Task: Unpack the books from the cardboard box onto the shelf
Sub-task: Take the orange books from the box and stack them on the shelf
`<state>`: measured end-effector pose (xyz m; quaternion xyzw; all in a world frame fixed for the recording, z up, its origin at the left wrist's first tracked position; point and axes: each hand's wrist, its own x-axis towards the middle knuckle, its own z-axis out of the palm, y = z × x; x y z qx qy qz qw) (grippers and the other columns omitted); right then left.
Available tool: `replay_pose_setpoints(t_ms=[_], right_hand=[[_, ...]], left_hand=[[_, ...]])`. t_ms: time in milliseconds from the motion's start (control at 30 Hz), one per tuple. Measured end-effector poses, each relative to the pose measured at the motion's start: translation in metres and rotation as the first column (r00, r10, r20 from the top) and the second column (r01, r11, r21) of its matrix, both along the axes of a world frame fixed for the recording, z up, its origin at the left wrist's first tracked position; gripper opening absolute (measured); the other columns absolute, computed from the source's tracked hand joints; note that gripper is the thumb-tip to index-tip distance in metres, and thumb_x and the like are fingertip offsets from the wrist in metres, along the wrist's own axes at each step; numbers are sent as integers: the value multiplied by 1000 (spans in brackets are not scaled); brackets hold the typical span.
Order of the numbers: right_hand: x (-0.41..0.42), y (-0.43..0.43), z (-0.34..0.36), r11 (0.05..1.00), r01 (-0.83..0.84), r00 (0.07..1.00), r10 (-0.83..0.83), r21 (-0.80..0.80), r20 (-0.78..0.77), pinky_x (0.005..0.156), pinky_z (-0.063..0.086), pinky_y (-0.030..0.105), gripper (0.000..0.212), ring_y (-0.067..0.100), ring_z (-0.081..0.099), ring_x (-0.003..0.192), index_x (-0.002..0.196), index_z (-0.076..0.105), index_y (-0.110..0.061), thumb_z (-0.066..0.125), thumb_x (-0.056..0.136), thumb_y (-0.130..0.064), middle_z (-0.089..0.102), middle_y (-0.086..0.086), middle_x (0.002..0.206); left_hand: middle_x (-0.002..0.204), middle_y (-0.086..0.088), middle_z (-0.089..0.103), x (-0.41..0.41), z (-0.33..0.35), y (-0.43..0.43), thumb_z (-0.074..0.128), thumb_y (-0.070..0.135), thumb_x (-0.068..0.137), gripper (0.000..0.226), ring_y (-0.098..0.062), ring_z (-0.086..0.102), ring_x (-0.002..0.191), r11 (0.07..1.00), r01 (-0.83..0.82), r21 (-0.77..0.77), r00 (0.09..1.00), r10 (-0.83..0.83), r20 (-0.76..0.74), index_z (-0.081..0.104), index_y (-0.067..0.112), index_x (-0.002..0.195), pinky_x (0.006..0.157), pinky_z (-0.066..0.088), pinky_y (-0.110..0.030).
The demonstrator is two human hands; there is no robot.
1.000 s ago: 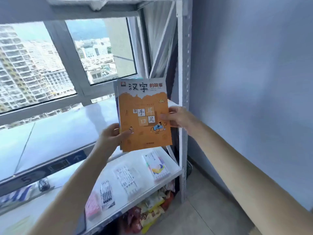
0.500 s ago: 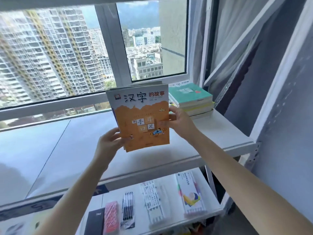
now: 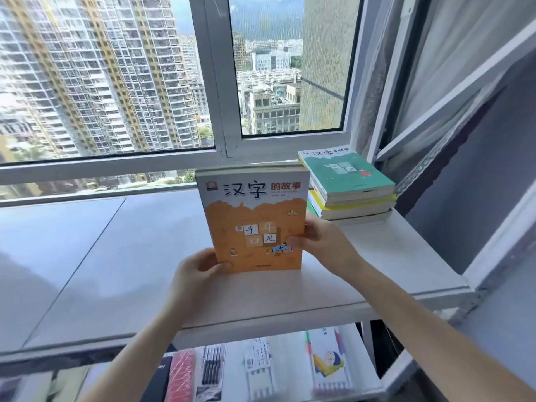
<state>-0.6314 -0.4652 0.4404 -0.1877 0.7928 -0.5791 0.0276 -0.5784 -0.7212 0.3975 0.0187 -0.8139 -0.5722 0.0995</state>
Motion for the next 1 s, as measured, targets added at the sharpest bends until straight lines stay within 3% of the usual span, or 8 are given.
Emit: replay_pose_setpoints(t_ms=[67, 233, 400, 567, 667, 833, 933, 1000], right_hand=[[-3, 0, -1, 1000, -21, 1000, 21, -20, 6, 88, 53, 33, 25, 9, 69, 94, 107, 66, -16, 68, 82, -11, 73, -8, 102], [-10, -4, 0, 998, 12, 999, -9, -69, 36, 93, 50, 45, 22, 16, 69, 97, 106, 67, -11, 65, 84, -13, 73, -2, 104], [-29, -19, 18, 987, 120, 990, -112, -102, 87, 90, 51, 47, 15, 21, 70, 90, 92, 72, -17, 67, 82, -27, 75, 0, 93], [-80, -40, 33, 971, 233, 930, -236, 46, 280, 83, 55, 42, 31, 29, 66, 83, 96, 66, 0, 63, 88, -29, 71, 17, 99], [-105, -51, 27, 936, 245, 885, -323, 253, 336, 51, 46, 21, 27, 18, 57, 63, 85, 62, -6, 59, 91, -32, 60, 4, 75], [-126, -63, 13, 838, 215, 872, -396, 502, 287, 79, 36, 28, 45, 29, 55, 113, 121, 55, -3, 51, 93, -38, 58, 14, 125], [-129, -67, 11, 819, 234, 873, -414, 524, 258, 79, 37, 29, 42, 29, 56, 110, 117, 57, -4, 53, 92, -38, 59, 13, 124], [-126, -66, 11, 761, 266, 877, -446, 591, 180, 78, 40, 30, 30, 29, 59, 105, 101, 61, -7, 54, 91, -35, 62, 13, 110]], left_hand=[[86, 18, 75, -2, 2, 0, 72, 5, 78, 26, 4, 69, 80, 999, -6, -36, 1000, 6, -12, 74, 28, 89, 68, 46, -4], [76, 19, 74, -8, 11, -3, 71, 6, 79, 25, 8, 65, 67, 999, -4, -40, 1000, 4, 17, 74, 31, 81, 62, 45, -4], [68, 7, 75, -25, 26, -7, 71, 7, 80, 5, -3, 68, 59, 989, 3, 145, 987, -26, 160, 72, 11, 83, 56, 51, -11], [67, 0, 74, -61, 50, -12, 73, 15, 80, 13, -8, 70, 58, 979, 10, 203, 924, -87, 372, 70, 4, 85, 53, 54, -14], [69, -10, 73, -85, 59, -19, 72, 13, 81, 18, -12, 71, 57, 960, 12, 281, 854, -156, 497, 68, -4, 86, 53, 55, -14], [71, -16, 72, -112, 61, -29, 72, 12, 81, 23, -19, 73, 61, 952, 32, 305, 769, -218, 601, 66, -10, 85, 53, 56, -15], [73, -16, 70, -118, 59, -28, 73, 15, 81, 26, -15, 71, 55, 982, 68, 175, 778, -162, 607, 66, -9, 88, 54, 57, -15], [81, -17, 68, -118, 58, -26, 73, 16, 81, 27, -14, 69, 54, 992, 103, 75, 792, -127, 598, 65, -8, 91, 63, 58, -18]])
